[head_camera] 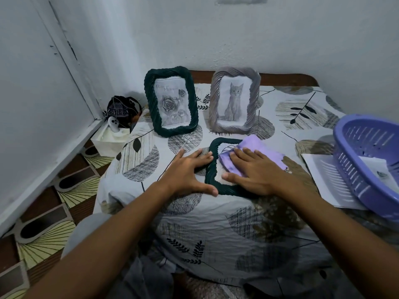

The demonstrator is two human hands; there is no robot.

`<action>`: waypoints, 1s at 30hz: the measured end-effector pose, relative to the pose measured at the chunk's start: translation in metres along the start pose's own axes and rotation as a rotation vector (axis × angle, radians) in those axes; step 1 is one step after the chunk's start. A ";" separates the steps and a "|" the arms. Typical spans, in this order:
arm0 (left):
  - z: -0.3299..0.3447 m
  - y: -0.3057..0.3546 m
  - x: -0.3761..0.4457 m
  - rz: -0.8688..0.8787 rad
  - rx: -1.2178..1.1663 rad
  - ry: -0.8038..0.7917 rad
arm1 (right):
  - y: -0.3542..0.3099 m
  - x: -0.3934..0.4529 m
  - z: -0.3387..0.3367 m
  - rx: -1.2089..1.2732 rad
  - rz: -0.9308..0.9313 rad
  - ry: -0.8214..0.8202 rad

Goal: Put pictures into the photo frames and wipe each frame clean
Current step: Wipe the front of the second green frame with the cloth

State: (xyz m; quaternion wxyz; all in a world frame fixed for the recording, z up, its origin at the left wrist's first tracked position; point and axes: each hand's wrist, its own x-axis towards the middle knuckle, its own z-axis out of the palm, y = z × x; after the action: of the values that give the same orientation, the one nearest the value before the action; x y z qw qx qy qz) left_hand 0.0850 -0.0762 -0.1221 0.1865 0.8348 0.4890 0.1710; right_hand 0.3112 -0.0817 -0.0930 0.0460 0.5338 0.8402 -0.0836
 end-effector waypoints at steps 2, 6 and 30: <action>0.000 -0.001 0.000 -0.001 0.001 0.003 | 0.004 0.000 -0.006 0.074 -0.005 0.067; -0.001 0.001 -0.002 -0.008 -0.002 -0.004 | 0.011 -0.007 -0.003 0.097 -0.093 0.124; -0.001 0.001 -0.001 -0.014 -0.015 0.005 | -0.007 -0.003 0.000 0.058 0.052 0.156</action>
State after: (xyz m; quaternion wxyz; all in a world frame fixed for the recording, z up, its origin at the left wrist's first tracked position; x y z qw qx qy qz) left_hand 0.0852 -0.0774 -0.1204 0.1926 0.8295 0.4940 0.1755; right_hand 0.3063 -0.0877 -0.0923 -0.0331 0.5614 0.8244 -0.0649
